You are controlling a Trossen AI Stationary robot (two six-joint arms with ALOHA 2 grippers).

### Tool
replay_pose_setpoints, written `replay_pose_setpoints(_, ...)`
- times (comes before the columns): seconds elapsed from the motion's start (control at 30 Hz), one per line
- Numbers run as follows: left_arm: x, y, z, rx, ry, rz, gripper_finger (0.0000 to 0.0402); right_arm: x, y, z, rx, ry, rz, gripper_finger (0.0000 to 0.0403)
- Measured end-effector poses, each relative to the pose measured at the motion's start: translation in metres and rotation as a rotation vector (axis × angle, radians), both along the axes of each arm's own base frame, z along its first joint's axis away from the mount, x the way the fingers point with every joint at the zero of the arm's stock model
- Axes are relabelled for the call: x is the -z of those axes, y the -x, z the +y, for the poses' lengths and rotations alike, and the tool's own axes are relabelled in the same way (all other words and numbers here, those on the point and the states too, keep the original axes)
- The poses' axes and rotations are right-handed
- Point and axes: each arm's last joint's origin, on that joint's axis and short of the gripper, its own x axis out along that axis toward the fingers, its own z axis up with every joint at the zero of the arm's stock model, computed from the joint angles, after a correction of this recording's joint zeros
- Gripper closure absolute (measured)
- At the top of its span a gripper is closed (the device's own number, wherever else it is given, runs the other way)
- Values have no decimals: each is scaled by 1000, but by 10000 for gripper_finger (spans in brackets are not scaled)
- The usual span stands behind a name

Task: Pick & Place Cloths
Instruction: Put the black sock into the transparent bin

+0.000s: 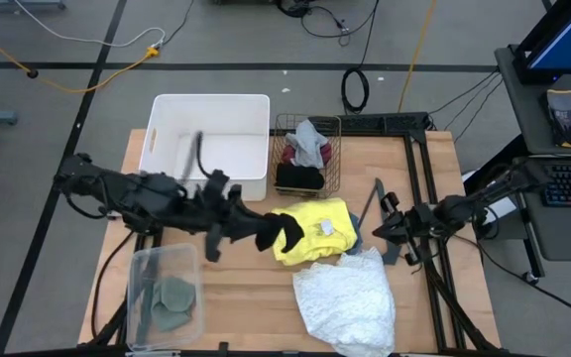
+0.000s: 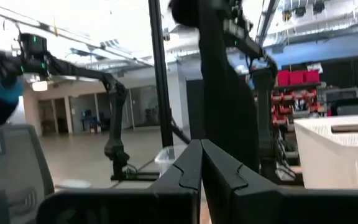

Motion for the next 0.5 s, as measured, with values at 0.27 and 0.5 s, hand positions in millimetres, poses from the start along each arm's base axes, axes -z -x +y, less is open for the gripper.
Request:
replay_pose_setpoints(0.27,-30,31,-4,71,129,-177,401,5,-7,3,-1,18,37,403)
replay_pose_setpoints(0.5,-48,73,0,105,264,-215,402,7,-8,4,-2,24,51,403)
